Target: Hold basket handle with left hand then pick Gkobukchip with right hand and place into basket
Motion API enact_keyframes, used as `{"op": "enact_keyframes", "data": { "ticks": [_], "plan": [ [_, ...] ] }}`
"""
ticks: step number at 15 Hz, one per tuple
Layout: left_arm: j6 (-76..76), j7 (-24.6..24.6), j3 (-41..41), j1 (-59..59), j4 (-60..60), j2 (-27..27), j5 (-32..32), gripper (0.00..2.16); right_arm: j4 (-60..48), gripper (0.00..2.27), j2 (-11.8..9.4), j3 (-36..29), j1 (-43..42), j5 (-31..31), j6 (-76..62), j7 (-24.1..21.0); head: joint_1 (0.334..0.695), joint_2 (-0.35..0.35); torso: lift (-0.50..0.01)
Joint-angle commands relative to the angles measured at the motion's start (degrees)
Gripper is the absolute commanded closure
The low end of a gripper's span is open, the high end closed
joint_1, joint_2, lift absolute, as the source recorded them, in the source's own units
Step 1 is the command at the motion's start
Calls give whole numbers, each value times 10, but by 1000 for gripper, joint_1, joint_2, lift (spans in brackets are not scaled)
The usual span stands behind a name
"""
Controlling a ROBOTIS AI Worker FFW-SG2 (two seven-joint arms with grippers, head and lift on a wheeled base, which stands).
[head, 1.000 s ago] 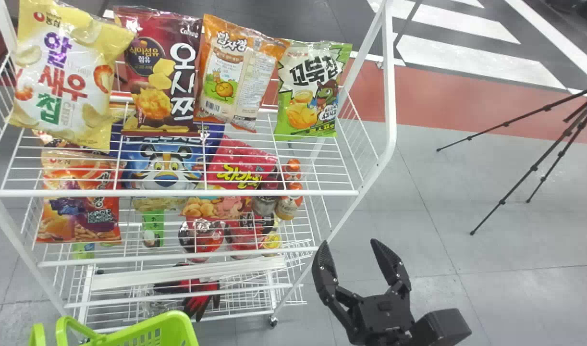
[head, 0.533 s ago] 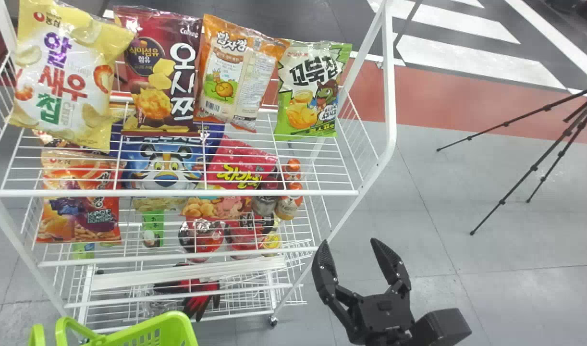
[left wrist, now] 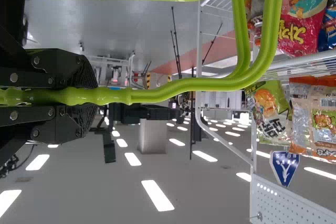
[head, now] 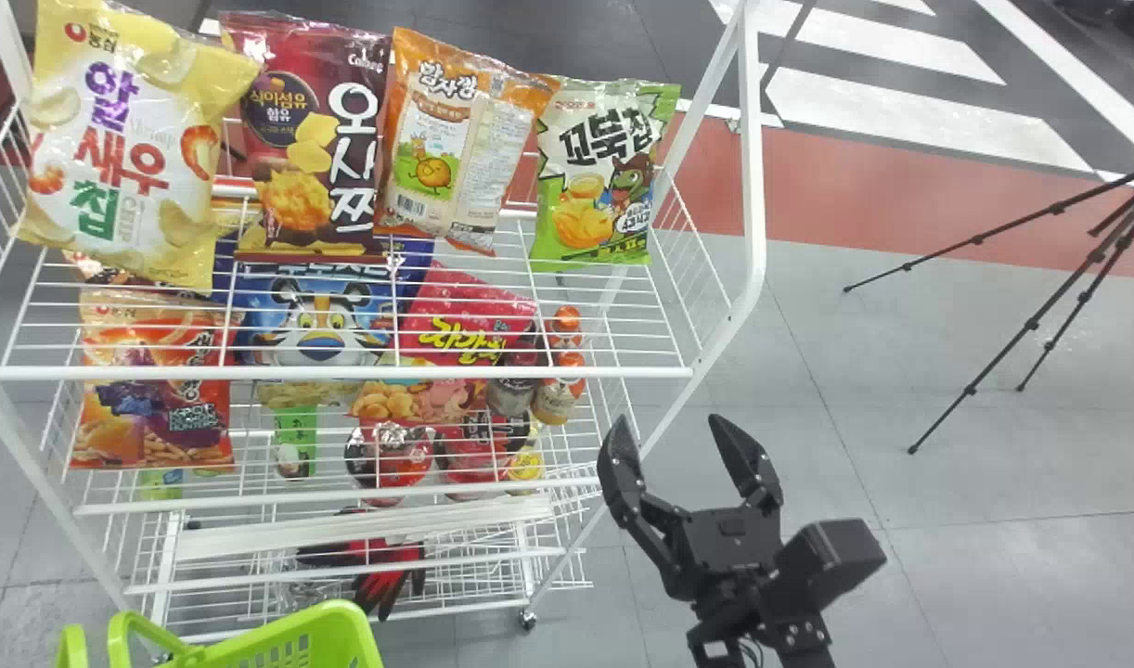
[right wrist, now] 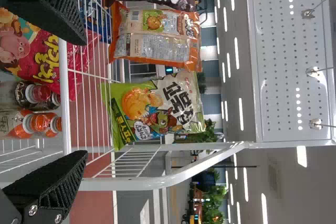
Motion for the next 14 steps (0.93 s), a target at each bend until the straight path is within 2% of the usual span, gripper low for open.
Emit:
{"op": "enact_keyframes", "data": {
  "ticks": [1,8,14],
  "plan": [
    [0,0,-1,0,-2,1,0,1889,-5,46,1,0,-33,5,52,0,695,-350,0],
    [0,4,-2,0,-5,2,-1,1889,-3,46,8,3,-151,10,228,0,695,-311,0],
    [0,6,-2,0,-5,3,-1,1889,17,46,27,9,-253,9,347,-1,695,-268,0]
  ]
}}
